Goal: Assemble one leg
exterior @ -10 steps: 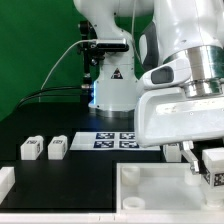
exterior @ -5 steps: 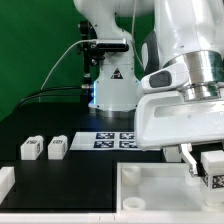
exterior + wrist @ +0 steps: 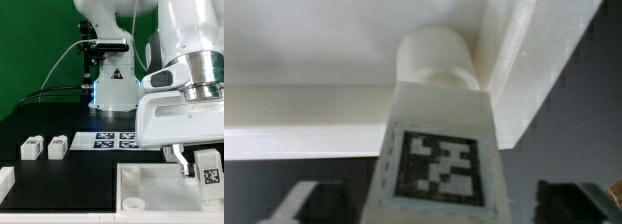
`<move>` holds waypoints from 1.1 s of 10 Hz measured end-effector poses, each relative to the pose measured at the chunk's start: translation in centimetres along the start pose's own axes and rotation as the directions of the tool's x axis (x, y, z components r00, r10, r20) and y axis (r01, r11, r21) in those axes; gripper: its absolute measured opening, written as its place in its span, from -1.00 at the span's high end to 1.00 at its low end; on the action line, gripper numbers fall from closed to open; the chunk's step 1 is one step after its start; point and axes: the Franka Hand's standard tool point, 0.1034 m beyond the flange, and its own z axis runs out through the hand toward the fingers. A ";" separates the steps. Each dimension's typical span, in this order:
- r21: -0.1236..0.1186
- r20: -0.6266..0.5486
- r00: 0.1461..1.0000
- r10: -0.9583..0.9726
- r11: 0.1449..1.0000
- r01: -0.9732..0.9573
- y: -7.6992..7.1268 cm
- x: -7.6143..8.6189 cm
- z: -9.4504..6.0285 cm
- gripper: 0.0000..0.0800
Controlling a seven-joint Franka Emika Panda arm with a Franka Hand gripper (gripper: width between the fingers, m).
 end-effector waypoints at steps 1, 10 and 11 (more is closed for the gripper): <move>0.000 0.000 1.000 -0.002 1.000 0.002 0.0 0.0 0.0 -0.55; 0.001 0.019 1.000 -0.009 1.000 0.009 0.2 0.7 -0.8 -0.62; 0.004 0.067 0.998 -0.007 1.000 0.006 0.4 1.2 -1.8 -0.62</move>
Offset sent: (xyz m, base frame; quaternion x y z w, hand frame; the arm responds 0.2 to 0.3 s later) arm 0.0000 0.0000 0.0000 0.0000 0.0000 0.0000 1.0000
